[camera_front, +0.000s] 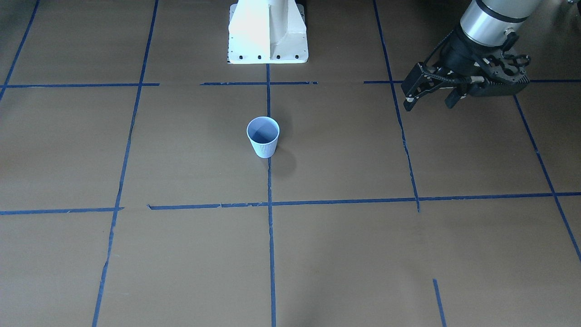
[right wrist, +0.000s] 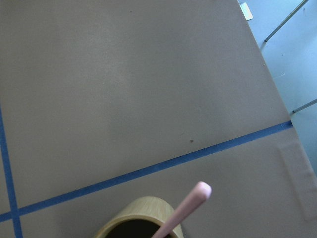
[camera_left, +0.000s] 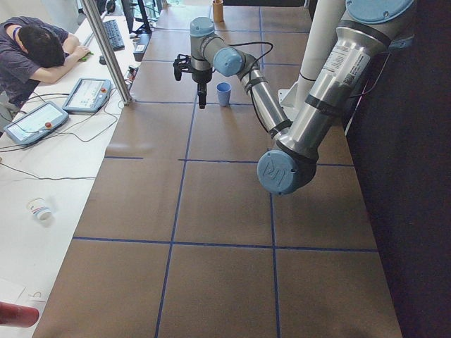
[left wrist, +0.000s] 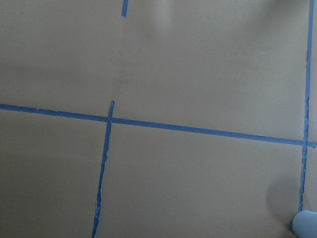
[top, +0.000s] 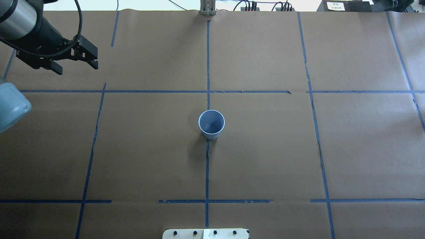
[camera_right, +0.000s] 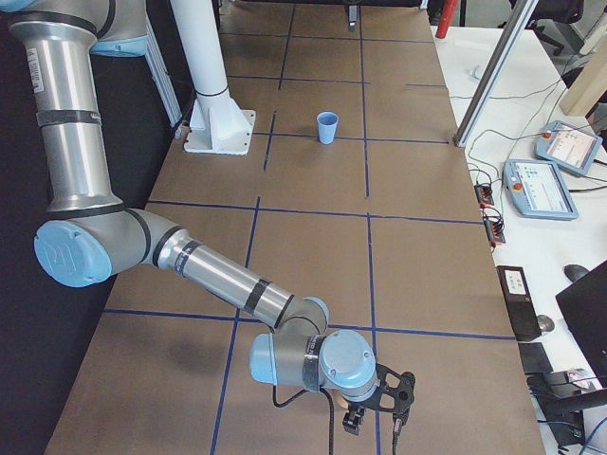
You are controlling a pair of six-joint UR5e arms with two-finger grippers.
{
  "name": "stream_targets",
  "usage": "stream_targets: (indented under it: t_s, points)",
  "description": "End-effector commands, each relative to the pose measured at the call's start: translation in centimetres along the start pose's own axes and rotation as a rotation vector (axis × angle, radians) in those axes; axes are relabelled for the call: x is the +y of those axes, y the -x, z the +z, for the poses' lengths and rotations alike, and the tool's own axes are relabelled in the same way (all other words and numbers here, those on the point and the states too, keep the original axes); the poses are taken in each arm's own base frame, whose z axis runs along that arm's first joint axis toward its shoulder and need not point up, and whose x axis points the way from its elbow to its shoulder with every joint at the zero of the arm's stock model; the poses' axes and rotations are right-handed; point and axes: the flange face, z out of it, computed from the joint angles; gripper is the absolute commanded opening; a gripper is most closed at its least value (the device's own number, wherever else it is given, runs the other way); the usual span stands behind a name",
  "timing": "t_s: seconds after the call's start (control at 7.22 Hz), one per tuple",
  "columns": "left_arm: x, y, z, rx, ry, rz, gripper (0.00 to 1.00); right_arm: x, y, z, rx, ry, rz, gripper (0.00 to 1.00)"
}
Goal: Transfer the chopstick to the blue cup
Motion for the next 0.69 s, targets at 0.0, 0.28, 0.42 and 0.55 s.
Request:
stream_targets:
  t_s: [0.0,0.28,0.42,0.55]
  points:
    - [0.4,0.5,0.1,-0.002,0.003,-0.003,1.0,0.1,0.7,1.1,0.009,0.02,-0.012,0.98]
    - [0.7,0.9,0.0,-0.003,0.001,-0.003,1.0,-1.2,1.5,0.6,0.03,0.003,-0.025,0.98]
    - [0.8,0.8,-0.2,0.0,-0.001,0.0,1.0,-2.4,1.9,0.6,0.041,-0.002,-0.024,0.98]
    - [0.8,0.9,-0.2,-0.001,0.0,-0.001,1.0,-3.0,2.0,0.8,0.045,0.002,-0.019,0.98]
